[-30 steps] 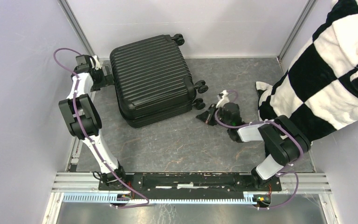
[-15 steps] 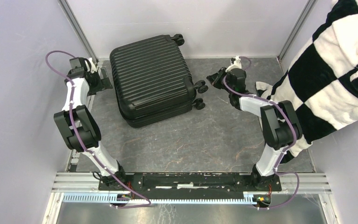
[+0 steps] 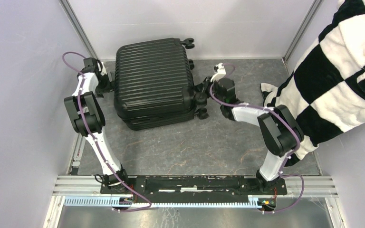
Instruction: Pack the luggage
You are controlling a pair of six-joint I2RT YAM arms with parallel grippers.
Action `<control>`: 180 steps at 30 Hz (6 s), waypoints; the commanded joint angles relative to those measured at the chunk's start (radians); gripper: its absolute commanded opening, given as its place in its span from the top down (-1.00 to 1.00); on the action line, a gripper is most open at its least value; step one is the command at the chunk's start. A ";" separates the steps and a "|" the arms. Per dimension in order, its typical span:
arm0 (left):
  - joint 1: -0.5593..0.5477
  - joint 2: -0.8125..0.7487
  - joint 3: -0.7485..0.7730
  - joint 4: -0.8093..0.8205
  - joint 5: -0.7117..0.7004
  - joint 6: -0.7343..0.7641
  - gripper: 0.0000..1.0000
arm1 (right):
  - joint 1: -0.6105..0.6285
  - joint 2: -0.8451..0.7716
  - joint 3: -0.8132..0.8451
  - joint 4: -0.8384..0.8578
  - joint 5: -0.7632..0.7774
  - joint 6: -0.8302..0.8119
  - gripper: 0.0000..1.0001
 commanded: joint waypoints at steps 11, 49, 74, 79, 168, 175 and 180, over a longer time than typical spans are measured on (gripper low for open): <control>-0.104 0.014 0.253 -0.173 0.158 0.105 -0.99 | 0.242 -0.252 -0.204 -0.079 -0.010 -0.176 0.76; 0.177 -0.246 -0.178 -0.241 0.347 0.282 -0.99 | -0.062 0.008 -0.212 0.381 -0.594 -0.441 -0.30; 0.134 -0.684 -0.214 -0.371 0.574 0.765 -0.99 | -0.056 -0.040 -0.446 0.703 -0.606 -0.280 1.00; -0.186 -0.816 -0.235 -0.390 0.487 0.899 -0.99 | -0.043 -0.054 -0.475 0.688 -0.592 -0.285 1.00; -1.211 -0.321 0.239 -0.317 -0.254 0.839 0.72 | -0.135 0.357 -0.159 1.197 -0.828 0.087 -0.16; -1.211 -0.344 0.203 -0.318 -0.256 0.841 0.75 | -0.148 0.360 -0.122 1.204 -0.842 0.099 -0.21; -1.211 -0.340 0.199 -0.318 -0.256 0.841 0.75 | -0.148 0.375 -0.125 1.308 -0.843 0.184 0.10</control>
